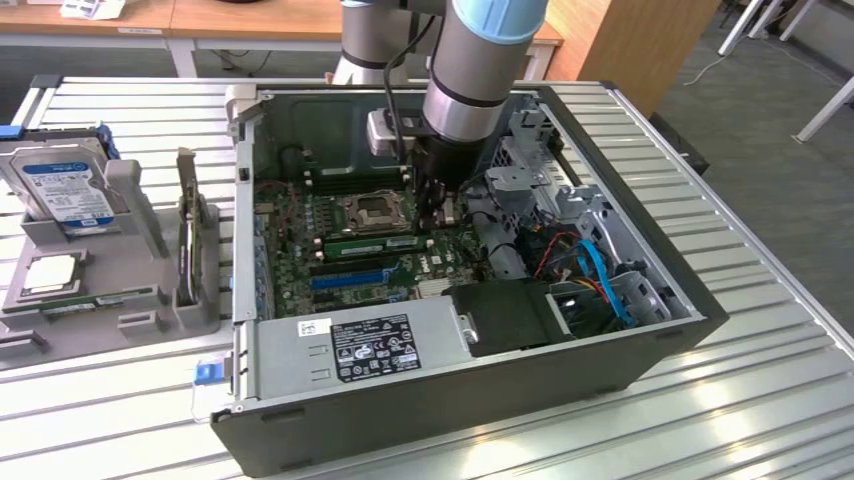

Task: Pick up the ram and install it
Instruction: 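Press down the ram until it locks into place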

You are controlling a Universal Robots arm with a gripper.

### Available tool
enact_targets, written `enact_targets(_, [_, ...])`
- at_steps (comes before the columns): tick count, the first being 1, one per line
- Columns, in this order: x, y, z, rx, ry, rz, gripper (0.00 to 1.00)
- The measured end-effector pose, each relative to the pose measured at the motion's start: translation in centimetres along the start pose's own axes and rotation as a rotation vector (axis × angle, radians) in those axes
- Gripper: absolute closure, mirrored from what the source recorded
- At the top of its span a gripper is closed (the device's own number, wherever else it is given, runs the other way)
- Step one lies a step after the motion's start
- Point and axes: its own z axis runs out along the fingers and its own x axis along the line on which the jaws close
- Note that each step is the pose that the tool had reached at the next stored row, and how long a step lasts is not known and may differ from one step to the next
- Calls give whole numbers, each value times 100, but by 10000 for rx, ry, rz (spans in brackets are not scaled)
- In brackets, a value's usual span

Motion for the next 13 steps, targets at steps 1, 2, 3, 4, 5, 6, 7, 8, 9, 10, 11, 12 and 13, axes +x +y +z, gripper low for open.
enact_targets(1, [0, -1, 5, 1, -3, -1, 90])
enact_targets(2, [0, 0, 6, 0, 0, 0, 90])
enact_targets(3, [0, 0, 6, -1, 2, 0, 90])
enact_targets(4, [1, 0, 6, -1, 3, 0, 90])
enact_targets(5, [1, 0, 6, -1, 3, 0, 90])
enact_targets(6, [1, -1, 6, -1, 3, 0, 90])
enact_targets(7, [0, 0, 8, -1, 1, 0, 90])
enact_targets(8, [0, -1, 14, 1, -4, 0, 90])
enact_targets(9, [0, -2, 19, 1, -3, -1, 90])
enact_targets(10, [1, -1, 20, 0, 1, 0, 90])
enact_targets(11, [1, -1, 20, -1, 2, 0, 90])
enact_targets(12, [1, -1, 20, -1, 2, 0, 90])
enact_targets(13, [1, -1, 20, -1, 2, 0, 90])
